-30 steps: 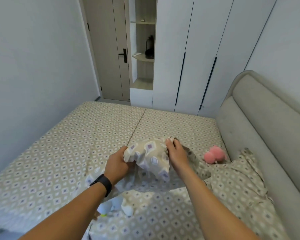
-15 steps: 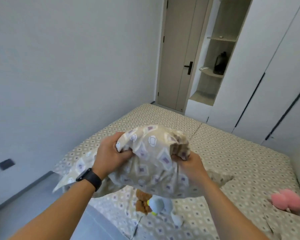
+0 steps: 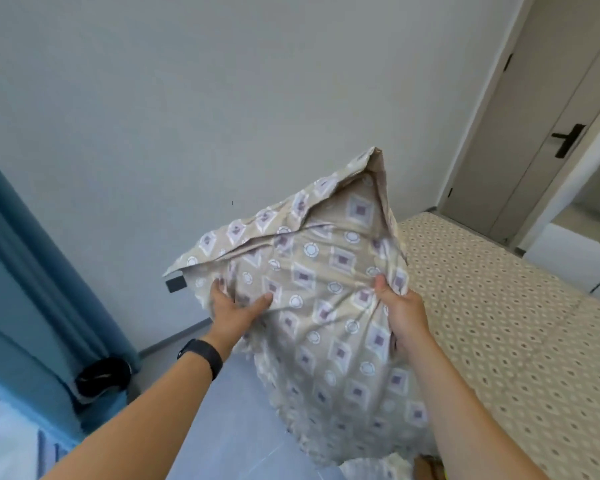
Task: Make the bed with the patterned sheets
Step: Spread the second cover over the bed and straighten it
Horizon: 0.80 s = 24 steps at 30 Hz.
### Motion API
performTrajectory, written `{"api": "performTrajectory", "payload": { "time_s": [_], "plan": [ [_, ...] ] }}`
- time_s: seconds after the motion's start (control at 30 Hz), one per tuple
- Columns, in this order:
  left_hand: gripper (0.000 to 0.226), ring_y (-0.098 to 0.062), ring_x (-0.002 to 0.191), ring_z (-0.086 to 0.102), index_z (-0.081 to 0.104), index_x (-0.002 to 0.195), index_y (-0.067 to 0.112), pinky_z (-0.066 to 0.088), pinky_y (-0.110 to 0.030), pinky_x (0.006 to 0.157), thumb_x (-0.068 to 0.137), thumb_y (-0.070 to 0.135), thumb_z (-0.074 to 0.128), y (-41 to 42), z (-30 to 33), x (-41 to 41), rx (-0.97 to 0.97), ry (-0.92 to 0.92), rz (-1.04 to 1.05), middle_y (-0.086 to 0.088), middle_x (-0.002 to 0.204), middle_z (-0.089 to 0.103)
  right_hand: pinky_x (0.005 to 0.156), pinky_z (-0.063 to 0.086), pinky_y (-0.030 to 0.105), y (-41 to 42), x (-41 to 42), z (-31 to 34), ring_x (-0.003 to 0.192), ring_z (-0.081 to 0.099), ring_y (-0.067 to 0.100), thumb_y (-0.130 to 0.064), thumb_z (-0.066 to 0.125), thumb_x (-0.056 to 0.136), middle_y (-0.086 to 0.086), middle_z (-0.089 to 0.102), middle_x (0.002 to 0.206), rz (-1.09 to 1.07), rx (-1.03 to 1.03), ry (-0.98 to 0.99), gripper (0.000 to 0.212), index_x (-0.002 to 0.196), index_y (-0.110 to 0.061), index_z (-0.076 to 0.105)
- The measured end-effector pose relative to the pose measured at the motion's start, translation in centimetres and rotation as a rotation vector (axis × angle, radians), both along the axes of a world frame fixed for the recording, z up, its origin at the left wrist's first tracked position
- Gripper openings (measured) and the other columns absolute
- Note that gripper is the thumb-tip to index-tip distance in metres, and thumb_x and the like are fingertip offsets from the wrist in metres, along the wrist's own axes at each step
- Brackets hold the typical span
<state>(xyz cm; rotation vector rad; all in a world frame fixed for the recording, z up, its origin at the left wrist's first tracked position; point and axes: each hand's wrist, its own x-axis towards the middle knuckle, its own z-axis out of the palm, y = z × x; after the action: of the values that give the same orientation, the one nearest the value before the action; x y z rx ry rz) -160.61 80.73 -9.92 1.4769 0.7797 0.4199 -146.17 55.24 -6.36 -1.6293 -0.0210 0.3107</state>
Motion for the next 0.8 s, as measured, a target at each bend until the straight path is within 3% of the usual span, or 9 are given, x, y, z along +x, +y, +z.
{"api": "performTrajectory", "payload": {
  "time_s": [0.1,0.2,0.3,0.43,0.57,0.8],
  "plan": [
    [0.118,-0.014,0.133,0.040,-0.003,0.158,0.032,0.032,-0.038,0.116,0.079,0.036,0.085,5.0,-2.9,1.4,-0.207,0.029,-0.080,0.007,0.145,0.038,0.083,0.061,0.044,6.1,3.3,-0.8,0.088,0.076,0.025,-0.046,0.077,0.086,0.004,0.079,0.093,0.032,0.119,0.110,0.037,0.105,-0.014,0.074],
    [0.103,-0.012,0.131,0.052,0.030,0.151,0.026,0.041,-0.034,0.110,0.070,0.048,0.091,9.8,-4.5,2.8,-0.244,0.111,-0.281,0.009,0.146,0.051,0.078,0.060,0.039,12.3,7.1,-1.5,0.089,0.076,0.026,-0.044,0.075,0.089,0.007,0.079,0.097,0.054,0.217,0.201,0.040,0.111,-0.012,0.073],
    [0.093,-0.009,0.117,0.065,0.050,0.140,0.029,0.052,-0.028,0.096,0.060,0.054,0.091,15.3,-3.6,6.4,-0.204,0.061,-0.263,0.010,0.131,0.067,0.095,0.056,0.052,19.0,11.4,-1.7,0.099,0.074,0.032,-0.057,0.074,0.084,0.012,0.077,0.108,0.114,0.262,0.291,0.055,0.117,-0.013,0.073],
    [0.077,-0.026,0.107,0.072,0.063,0.130,0.017,0.054,-0.048,0.099,0.065,0.047,0.092,22.4,-3.2,10.5,-0.274,0.061,-0.187,-0.002,0.117,0.075,0.097,0.055,0.051,26.4,15.3,-3.0,0.101,0.074,0.029,-0.072,0.063,0.084,0.007,0.077,0.110,0.159,0.225,0.356,0.062,0.118,-0.021,0.072],
    [0.041,-0.031,0.098,0.075,0.067,0.120,0.015,0.056,-0.049,0.094,0.084,0.031,0.080,29.7,-4.1,16.0,-0.304,0.056,-0.152,-0.008,0.108,0.077,0.102,0.052,0.048,33.3,18.7,-4.5,0.107,0.072,0.026,-0.066,0.059,0.091,0.004,0.076,0.114,0.166,0.205,0.356,0.058,0.127,-0.023,0.068],
    [0.044,-0.025,0.111,0.070,0.062,0.132,0.024,0.051,-0.052,0.103,0.091,0.033,0.072,39.4,-3.8,27.3,-0.315,0.082,-0.463,0.000,0.121,0.073,0.102,0.052,0.046,39.8,22.0,-5.6,0.109,0.071,0.020,-0.067,0.070,0.081,-0.003,0.074,0.118,-0.079,0.200,0.335,0.066,0.133,-0.027,0.063]
  ]
}}
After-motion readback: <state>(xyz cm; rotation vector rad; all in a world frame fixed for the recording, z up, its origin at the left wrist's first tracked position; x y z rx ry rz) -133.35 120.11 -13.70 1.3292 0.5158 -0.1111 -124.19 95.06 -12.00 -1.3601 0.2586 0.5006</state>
